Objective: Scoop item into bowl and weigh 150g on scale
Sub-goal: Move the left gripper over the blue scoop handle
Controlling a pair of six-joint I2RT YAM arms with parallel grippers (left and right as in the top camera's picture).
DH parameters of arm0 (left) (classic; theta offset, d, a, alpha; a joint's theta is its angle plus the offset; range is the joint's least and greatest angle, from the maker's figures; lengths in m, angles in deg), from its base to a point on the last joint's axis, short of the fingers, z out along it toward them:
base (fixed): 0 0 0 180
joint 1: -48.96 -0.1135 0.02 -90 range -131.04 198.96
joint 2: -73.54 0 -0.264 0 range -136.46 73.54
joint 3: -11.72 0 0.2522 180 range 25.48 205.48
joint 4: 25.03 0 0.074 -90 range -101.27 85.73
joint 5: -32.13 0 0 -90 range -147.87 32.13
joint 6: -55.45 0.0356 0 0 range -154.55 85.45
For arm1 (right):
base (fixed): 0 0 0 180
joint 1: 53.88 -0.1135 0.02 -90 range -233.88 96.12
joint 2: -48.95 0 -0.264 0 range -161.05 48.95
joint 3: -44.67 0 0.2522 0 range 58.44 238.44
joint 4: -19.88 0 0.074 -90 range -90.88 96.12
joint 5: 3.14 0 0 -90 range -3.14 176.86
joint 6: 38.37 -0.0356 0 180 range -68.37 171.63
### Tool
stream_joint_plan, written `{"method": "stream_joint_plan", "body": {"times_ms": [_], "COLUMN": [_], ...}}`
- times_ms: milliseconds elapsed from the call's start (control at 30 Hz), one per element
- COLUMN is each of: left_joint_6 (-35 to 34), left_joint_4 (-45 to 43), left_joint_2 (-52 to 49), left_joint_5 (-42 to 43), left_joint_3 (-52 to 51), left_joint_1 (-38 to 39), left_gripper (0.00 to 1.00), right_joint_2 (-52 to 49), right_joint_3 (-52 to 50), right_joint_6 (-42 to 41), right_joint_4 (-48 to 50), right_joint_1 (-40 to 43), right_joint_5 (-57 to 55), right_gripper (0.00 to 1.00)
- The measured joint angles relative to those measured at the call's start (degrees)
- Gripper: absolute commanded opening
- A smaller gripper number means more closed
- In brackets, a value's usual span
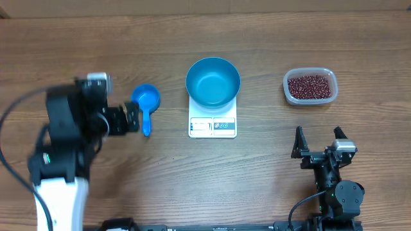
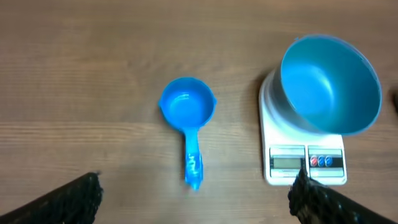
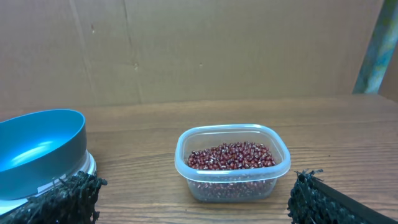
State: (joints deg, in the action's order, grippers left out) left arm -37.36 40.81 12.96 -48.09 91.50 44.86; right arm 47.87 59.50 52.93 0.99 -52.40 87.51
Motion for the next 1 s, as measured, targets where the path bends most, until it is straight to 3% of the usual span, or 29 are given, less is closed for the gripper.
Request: {"method": "stream_joint_plan", "body": {"times_ms": [233,400,1000], "left_joint_6": [1.7,4.1,5.8], "left_joint_4": [16.0,22.3,23.6], "left_joint_2": [-17.3,-25.8,-42.1], "left_joint_5": [-2.5,-3.4,-4.0], "left_joint_3": [21.4,29.6,30.3], "left_joint_1": [0.0,0.0,0.0], "left_gripper": [0.99,1.00,1.00], "right_joint_2": [0.0,0.0,0.0], "right_joint_3": [0.0,0.0,0.0], "right_joint_6": [0.0,0.0,0.0], "right_joint_4": [0.0,0.0,0.0], "right_joint_1": [0.0,0.0,0.0], "right_joint_5": [0.0,0.0,0.0], "right_gripper": [1.00,1.00,1.00]}}
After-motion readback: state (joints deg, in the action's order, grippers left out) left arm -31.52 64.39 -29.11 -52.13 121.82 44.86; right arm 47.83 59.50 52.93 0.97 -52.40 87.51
